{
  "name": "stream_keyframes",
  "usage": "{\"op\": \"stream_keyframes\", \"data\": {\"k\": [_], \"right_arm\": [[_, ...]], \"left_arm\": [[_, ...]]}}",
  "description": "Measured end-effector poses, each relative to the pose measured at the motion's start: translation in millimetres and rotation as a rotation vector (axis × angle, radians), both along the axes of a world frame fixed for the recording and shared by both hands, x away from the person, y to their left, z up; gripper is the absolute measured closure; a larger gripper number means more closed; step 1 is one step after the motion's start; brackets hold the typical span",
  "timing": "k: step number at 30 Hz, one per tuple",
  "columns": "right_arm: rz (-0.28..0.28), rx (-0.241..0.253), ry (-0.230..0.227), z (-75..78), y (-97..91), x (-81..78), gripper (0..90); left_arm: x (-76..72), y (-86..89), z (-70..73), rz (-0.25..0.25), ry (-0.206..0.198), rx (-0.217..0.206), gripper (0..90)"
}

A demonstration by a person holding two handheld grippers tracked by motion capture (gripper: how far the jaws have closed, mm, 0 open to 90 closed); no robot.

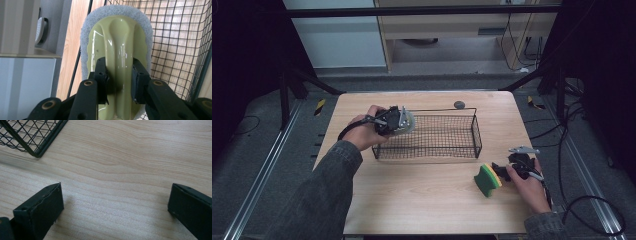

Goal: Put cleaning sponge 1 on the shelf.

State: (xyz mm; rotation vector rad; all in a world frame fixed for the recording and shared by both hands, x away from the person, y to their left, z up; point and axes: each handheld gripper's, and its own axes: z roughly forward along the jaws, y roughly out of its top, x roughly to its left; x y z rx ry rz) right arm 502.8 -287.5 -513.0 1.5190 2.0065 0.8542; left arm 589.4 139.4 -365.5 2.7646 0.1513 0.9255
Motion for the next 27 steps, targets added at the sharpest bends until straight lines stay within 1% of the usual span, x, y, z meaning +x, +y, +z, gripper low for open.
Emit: {"op": "stream_keyframes", "data": {"k": [3,10,18,23,27], "right_arm": [[0.0,0.0,0.001,0.0,0.0,0.0,0.5],[0.0,0.0,0.0,0.0,0.0,0.0,0.4],[0.0,0.0,0.0,0.0,0.0,0.1,0.4],[-0.001,0.002,0.0,0.0,0.2,0.0,0.5],[-0.001,0.002,0.0,0.1,0.2,0.0,0.4]], "left_arm": [[1.3,0.2,-1.2,0.001,0.002,-0.003,70.7],[2.3,-1.4,-5.4,-0.003,0.011,0.015,70.7],[3.8,-2.2,-14.1,-0.012,0.032,0.035,70.6],[6.4,-1.6,-20.8,-0.007,0.046,0.028,70.6],[8.0,1.3,-26.6,-0.003,0.061,0.035,70.6]]}}
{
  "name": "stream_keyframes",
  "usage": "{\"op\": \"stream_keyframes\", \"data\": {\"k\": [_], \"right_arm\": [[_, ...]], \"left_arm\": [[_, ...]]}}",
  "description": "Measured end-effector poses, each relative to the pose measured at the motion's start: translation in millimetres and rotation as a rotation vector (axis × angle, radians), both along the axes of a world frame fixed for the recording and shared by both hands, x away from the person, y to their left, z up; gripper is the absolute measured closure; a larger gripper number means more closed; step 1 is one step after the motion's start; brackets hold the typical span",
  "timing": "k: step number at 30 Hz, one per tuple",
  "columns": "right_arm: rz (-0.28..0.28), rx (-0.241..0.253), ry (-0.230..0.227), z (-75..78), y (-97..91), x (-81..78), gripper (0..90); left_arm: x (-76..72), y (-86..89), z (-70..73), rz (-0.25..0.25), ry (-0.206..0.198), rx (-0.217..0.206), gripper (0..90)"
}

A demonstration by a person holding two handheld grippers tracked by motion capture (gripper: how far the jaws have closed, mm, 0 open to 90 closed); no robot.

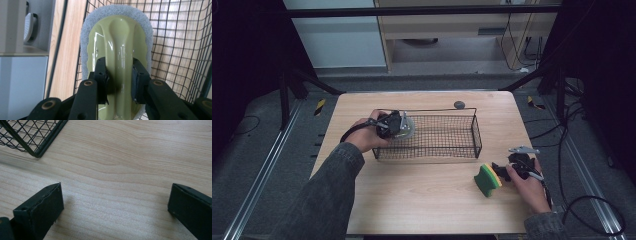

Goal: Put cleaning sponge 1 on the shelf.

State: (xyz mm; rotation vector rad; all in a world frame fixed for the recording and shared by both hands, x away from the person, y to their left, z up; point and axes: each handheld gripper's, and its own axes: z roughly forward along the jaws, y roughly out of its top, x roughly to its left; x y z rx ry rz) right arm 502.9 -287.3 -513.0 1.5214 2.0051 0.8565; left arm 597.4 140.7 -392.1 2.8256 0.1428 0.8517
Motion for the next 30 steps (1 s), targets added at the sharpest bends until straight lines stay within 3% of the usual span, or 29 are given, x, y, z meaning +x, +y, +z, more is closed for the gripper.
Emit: {"op": "stream_keyframes", "data": {"k": [12,26,30], "right_arm": [[-0.001,0.0,0.0,0.0,0.1,-0.1,0.5],[0.0,0.0,0.0,0.0,0.0,-0.1,0.5],[0.0,0.0,0.0,0.0,0.0,-0.1,0.5]], "left_arm": [[3.5,3.3,-8.1,0.013,0.035,-0.011,70.6],[14.6,1.9,-25.4,0.033,0.148,0.014,70.5],[16.2,2.1,-27.4,0.045,0.17,0.001,70.4]]}}
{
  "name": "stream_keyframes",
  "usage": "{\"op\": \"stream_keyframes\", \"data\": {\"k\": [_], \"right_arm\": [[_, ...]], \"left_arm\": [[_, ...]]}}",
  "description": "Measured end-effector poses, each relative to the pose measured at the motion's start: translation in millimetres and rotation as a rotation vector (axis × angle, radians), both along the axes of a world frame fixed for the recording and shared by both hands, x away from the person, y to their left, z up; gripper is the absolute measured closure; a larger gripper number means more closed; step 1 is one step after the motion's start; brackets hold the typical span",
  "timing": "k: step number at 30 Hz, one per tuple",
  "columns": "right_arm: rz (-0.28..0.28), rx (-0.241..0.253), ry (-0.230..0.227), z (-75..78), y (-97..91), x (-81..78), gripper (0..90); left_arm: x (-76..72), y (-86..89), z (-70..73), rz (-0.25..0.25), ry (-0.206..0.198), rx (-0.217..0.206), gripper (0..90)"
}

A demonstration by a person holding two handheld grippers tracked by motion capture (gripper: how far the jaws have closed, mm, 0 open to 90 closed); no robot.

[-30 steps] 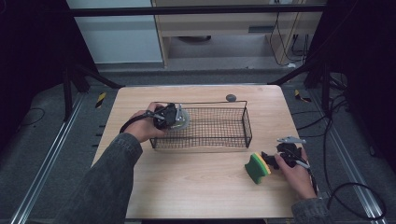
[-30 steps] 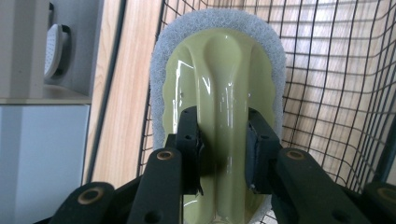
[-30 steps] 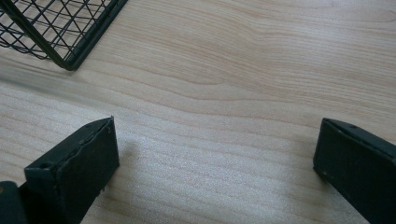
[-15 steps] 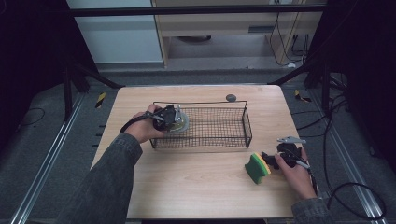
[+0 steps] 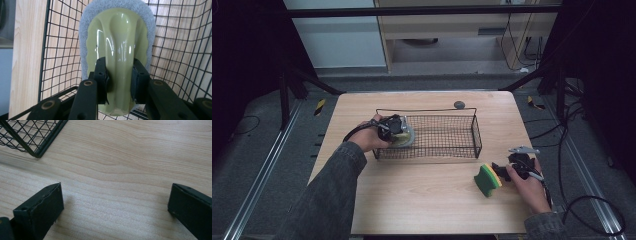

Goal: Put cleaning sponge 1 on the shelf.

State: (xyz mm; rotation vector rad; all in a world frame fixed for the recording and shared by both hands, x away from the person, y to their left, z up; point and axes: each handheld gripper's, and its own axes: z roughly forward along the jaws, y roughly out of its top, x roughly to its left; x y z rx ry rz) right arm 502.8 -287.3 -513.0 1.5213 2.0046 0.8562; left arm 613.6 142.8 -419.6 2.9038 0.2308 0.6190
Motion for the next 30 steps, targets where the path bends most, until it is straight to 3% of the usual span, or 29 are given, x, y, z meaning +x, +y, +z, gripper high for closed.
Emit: {"op": "stream_keyframes", "data": {"k": [9,20,30], "right_arm": [[0.001,-0.002,0.0,0.0,-0.1,0.0,0.5],[0.001,-0.002,0.0,0.0,-0.1,0.0,0.5],[0.001,-0.002,0.0,0.0,-0.1,0.0,0.5]], "left_arm": [[3.7,0.8,-1.2,0.013,0.027,-0.017,69.5],[7.2,-7.0,-9.0,0.004,0.059,0.015,69.4],[7.4,-4.6,-5.9,0.015,0.054,-0.001,67.7]]}}
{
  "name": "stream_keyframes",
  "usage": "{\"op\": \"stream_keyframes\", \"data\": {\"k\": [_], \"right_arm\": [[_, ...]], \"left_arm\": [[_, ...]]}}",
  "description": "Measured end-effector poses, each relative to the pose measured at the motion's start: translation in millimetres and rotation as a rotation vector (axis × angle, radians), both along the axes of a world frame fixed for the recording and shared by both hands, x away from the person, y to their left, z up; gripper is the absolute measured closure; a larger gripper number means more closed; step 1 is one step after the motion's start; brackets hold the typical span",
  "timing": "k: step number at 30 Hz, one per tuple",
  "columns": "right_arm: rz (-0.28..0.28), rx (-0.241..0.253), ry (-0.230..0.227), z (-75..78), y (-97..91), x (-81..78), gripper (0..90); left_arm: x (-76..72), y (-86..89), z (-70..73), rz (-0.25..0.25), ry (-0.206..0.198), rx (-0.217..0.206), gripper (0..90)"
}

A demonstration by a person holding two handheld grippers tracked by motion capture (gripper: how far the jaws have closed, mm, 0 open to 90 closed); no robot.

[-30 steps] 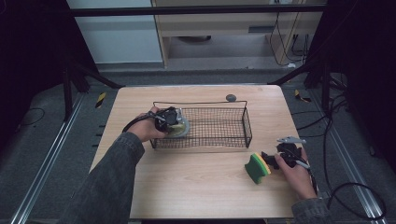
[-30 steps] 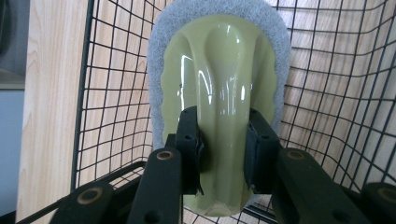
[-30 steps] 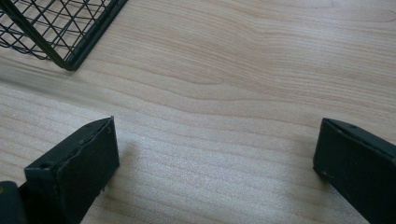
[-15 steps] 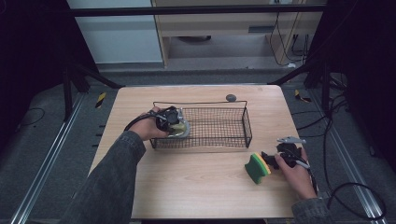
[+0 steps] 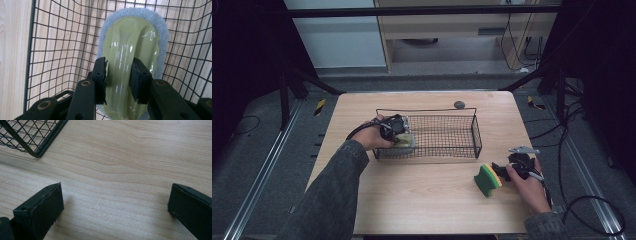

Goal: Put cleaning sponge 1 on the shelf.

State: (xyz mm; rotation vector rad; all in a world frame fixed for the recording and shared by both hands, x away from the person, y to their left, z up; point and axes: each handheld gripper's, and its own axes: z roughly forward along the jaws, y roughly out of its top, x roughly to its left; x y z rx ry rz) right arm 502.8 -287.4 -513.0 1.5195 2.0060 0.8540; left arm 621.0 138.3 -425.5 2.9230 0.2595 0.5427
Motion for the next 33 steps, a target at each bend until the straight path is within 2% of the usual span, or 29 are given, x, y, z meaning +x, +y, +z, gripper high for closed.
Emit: {"op": "stream_keyframes", "data": {"k": [6,11,12,17,23,24,27,28,30,33], "right_arm": [[0.0,0.0,0.0,0.0,0.0,0.0,0.5],[0.0,0.0,0.0,0.0,0.0,0.0,0.5],[-0.001,0.003,0.0,0.0,0.2,0.0,0.5],[-0.001,0.002,0.0,0.0,0.1,0.0,0.5],[-0.001,0.002,0.0,0.0,0.1,0.0,0.4],[-0.001,0.002,0.0,0.0,0.1,0.0,0.4],[-0.001,0.002,0.0,0.0,0.1,0.0,0.5],[-0.001,0.002,0.0,0.0,0.1,0.0,0.4],[-0.001,0.002,0.0,0.0,0.1,0.0,0.5],[-0.001,0.003,0.0,0.0,0.1,0.0,0.5]], "left_arm": [[-3.9,1.7,7.3,-0.003,0.004,-0.033,67.2],[-8.4,3.5,16.7,-0.01,-0.023,-0.061,66.1],[-10.5,5.0,22.3,-0.016,-0.025,-0.073,66.0],[-16.8,8.1,32.4,0.005,-0.053,-0.099,64.7],[-26.7,14.2,44.9,0.03,-0.091,-0.179,56.3],[-28.2,16.3,47.1,0.045,-0.101,-0.198,54.7],[-31.5,20.7,51.8,0.088,-0.126,-0.222,44.3],[-31.5,20.7,51.8,0.088,-0.126,-0.222,40.9],[-35.1,26.8,55.9,0.205,-0.161,-0.238,26.3],[-40.8,34.7,59.8,0.273,-0.162,-0.321,19.4]]}}
